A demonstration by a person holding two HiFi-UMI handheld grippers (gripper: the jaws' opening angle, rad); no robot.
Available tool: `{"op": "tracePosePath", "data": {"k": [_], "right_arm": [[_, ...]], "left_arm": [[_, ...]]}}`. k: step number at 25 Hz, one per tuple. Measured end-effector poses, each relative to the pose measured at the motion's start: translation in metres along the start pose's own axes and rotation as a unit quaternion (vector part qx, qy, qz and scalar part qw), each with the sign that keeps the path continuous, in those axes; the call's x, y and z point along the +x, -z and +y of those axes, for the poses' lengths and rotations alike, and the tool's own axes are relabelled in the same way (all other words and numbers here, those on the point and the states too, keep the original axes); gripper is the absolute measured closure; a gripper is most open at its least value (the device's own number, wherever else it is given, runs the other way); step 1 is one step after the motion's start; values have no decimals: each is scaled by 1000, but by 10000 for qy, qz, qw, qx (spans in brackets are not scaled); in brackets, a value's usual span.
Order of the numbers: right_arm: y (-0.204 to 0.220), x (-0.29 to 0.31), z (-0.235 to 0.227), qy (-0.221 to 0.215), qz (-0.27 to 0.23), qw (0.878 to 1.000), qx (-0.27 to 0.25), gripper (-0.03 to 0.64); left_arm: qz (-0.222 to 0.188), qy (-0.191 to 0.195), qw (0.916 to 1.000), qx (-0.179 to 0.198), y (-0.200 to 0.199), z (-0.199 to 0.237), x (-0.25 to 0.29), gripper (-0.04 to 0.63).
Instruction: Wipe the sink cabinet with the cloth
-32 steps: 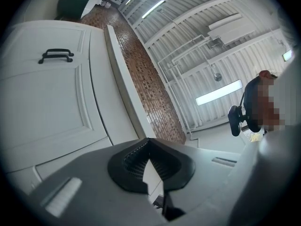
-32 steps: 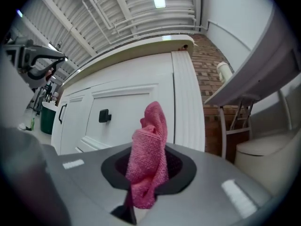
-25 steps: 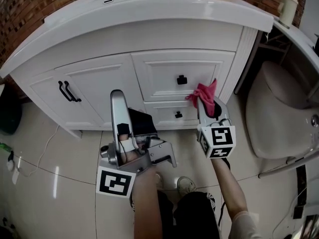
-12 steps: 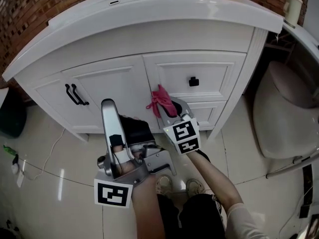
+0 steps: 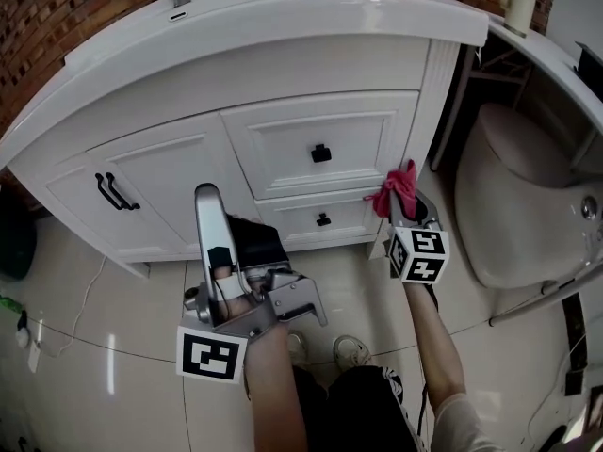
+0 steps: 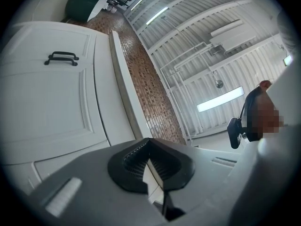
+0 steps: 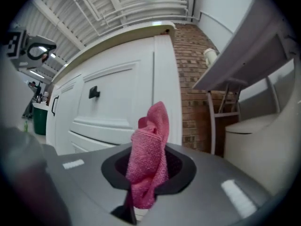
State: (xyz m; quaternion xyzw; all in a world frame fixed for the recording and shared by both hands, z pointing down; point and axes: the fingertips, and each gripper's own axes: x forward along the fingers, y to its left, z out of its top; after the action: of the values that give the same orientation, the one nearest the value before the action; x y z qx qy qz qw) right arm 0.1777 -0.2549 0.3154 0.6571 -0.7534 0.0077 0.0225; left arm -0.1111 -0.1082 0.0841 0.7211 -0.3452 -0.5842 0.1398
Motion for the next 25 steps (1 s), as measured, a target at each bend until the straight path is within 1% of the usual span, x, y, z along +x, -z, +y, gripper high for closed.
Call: {"op": "tracePosePath", "data": {"k": [2,4,7,9,11,13,15,18,20,21,23,25], "right_arm": [[3,-4,-24,182,60,9998,12,554],[3,-6,-35,236,64,9997,2,554],[-3,-15,-24,108,-78,9997,182,554],[-8,-22,8,-235,-229,9988,358,555],[-10,-24,58,-788,-304,9953,483,555],[-8,-19,116,-1399,-268,9886,488,554],[-4,-10,172,-1948,-186,9801,332,554],[5,3,245,-2622,-73,9649,-120,554],[9,12,277,-2889,-32,9565,-413,554],[9,17,288,-2946,-14,9544,-485,554],[11,27,296,-2937,34,9545,-519,554],[12,33,295,-2876,67,9561,-552,554]], "left_arm": [[56,-21,10000,5,8,0,1,594],[80,-42,10000,33,14,0,2,594],[18,-103,9999,41,17,-1,1,594],[-108,-134,9998,83,11,-2,-1,594],[-302,-192,9993,139,-1,-3,-6,594],[-532,-278,9981,139,-15,-1,-12,594],[-722,-333,9968,74,-26,-1,-17,594],[-848,-302,9959,-33,-36,-3,-20,594],[-870,-229,9959,-68,-41,-5,-19,594],[-889,-208,9958,-87,-43,-5,-19,594],[-959,-218,9950,-143,-49,-3,-20,594],[-1019,-232,9943,-203,-52,0,-21,594]]}}
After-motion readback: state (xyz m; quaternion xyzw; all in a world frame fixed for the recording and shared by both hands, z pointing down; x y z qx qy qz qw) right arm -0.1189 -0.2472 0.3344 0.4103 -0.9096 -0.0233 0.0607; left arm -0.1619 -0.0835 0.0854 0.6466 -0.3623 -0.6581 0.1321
